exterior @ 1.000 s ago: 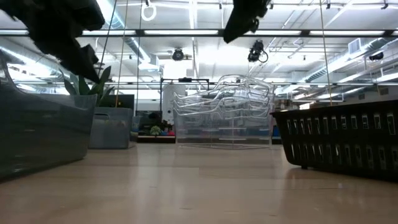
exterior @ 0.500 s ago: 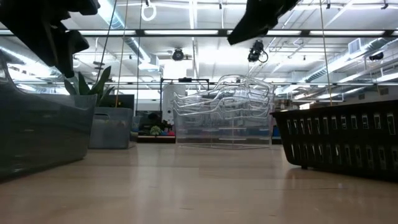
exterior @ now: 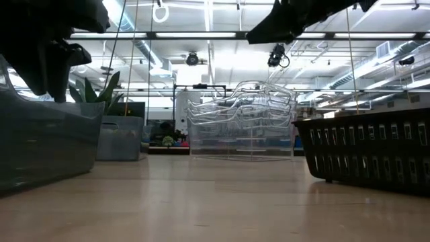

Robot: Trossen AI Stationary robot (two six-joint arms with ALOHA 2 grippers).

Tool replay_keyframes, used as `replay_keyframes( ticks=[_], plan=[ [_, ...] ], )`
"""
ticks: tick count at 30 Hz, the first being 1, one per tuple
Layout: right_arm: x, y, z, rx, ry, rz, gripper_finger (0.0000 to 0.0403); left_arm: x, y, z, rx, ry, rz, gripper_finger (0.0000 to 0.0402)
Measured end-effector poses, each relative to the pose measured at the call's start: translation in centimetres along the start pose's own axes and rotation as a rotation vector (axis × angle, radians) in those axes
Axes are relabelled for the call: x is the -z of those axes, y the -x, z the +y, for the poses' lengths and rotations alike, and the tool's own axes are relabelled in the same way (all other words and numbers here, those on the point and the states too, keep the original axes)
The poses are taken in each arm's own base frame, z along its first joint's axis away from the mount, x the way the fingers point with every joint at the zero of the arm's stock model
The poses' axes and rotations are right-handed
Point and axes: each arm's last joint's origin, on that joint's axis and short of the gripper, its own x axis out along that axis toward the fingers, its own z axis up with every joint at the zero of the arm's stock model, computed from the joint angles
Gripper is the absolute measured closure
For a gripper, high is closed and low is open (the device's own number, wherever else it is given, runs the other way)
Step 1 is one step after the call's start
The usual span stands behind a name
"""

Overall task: Stack baskets by color
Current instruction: Stack the bottom right black bin on the top black bin

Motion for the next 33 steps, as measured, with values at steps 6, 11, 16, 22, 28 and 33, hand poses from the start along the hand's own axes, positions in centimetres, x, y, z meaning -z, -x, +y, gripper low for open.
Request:
replay_keyframes(
  ticks=[6, 11, 16, 22, 28, 33],
  plan=[
    [-2.6, 1.2, -0.8, 0.018, 0.032, -0.085, 0.028, -0.3, -0.9, 0.0, -0.021, 0.013, 0.026, 0.023],
    [-4.9, 3.3, -1.7, 0.037, 0.055, -0.19, 0.028, -0.7, -2.3, 0.2, -0.051, 0.018, 0.067, 0.023],
    [-5.7, 5.0, -2.4, 0.049, 0.044, -0.255, 0.028, -1.2, -3.5, 0.6, -0.039, 0.021, 0.115, 0.023],
    [-5.6, 5.1, -2.3, 0.03, -0.005, -0.265, 0.028, -1.5, -4.3, 0.6, -0.019, 0.032, 0.131, 0.023],
    [-4.5, 3.9, -1.9, 0.026, -0.003, -0.219, 0.028, -1.6, -4.9, 0.6, 0.019, 0.009, 0.172, 0.023],
    [-4.8, 3.6, -1.9, 0.036, -0.012, -0.247, 0.028, -1.8, -6.0, 0.7, 0.017, -0.003, 0.199, 0.0234]
  ],
)
